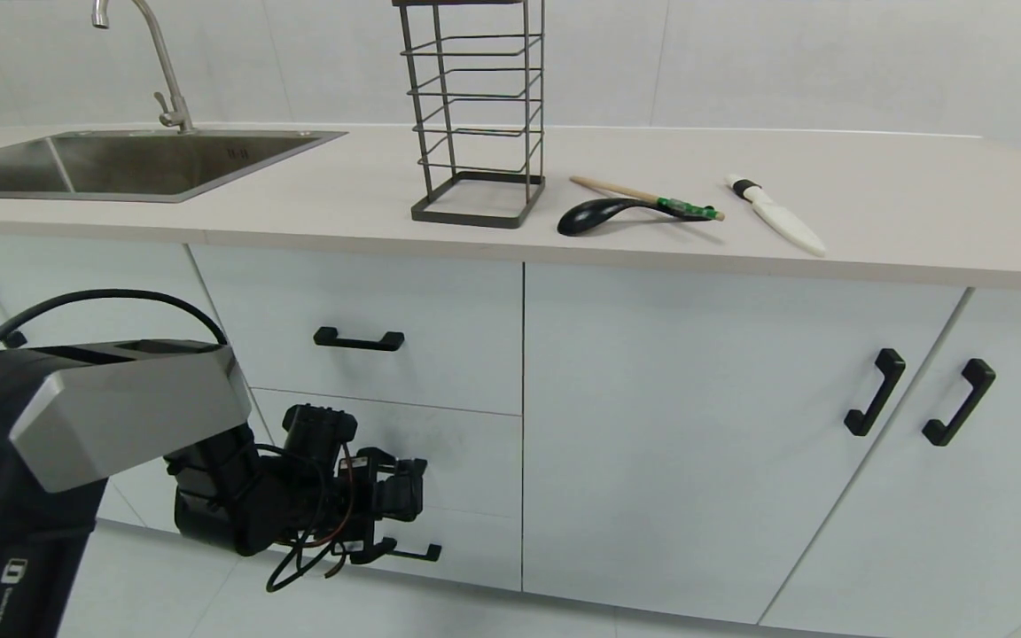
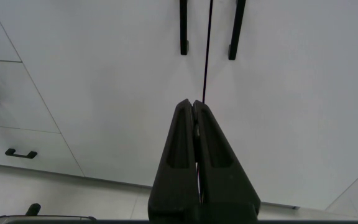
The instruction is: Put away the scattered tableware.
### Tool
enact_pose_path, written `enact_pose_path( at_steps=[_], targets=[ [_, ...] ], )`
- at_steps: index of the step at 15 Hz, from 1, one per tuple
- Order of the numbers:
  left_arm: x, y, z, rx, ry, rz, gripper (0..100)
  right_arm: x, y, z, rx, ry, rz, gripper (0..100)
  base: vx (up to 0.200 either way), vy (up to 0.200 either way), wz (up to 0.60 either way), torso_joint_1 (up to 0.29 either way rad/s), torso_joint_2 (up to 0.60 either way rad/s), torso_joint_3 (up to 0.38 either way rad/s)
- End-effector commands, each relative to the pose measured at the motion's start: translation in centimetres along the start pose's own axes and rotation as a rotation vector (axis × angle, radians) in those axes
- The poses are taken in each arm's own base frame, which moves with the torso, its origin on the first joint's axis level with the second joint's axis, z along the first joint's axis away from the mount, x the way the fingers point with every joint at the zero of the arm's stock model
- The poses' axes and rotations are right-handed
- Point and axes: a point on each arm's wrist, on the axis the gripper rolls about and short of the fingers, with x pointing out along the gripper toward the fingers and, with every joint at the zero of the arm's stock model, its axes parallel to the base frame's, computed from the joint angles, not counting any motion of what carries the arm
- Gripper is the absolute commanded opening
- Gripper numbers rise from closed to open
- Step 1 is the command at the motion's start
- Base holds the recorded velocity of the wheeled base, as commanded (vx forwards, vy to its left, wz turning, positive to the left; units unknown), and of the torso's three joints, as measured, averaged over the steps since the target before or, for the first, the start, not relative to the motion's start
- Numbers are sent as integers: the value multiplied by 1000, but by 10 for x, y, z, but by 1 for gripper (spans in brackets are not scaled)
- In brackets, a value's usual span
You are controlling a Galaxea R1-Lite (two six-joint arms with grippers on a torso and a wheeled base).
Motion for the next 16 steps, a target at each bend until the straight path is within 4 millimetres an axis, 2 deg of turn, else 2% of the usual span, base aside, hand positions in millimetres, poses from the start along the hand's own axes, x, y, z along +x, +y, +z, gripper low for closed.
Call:
enact_pose_path(
  at_steps=[1, 4, 9, 12, 16],
  targets=[
    [7, -5, -1, 2, 1, -20, 100, 0, 0, 0, 0, 2, 0, 0, 0, 0, 0, 0, 0, 0],
    [3, -10, -2, -5, 8, -37, 100, 0, 0, 0, 0, 2, 0, 0, 0, 0, 0, 0, 0, 0],
    [-18, -17, -1, -10, 15, -50, 100, 0, 0, 0, 0, 2, 0, 0, 0, 0, 0, 0, 0, 0],
    [-22, -23, 0, -8, 13, -55, 100, 0, 0, 0, 0, 2, 0, 0, 0, 0, 0, 0, 0, 0],
    [-38, -34, 1, -11, 2, -25, 100, 0, 0, 0, 0, 0, 0, 0, 0, 0, 0, 0, 0, 0]
  ],
)
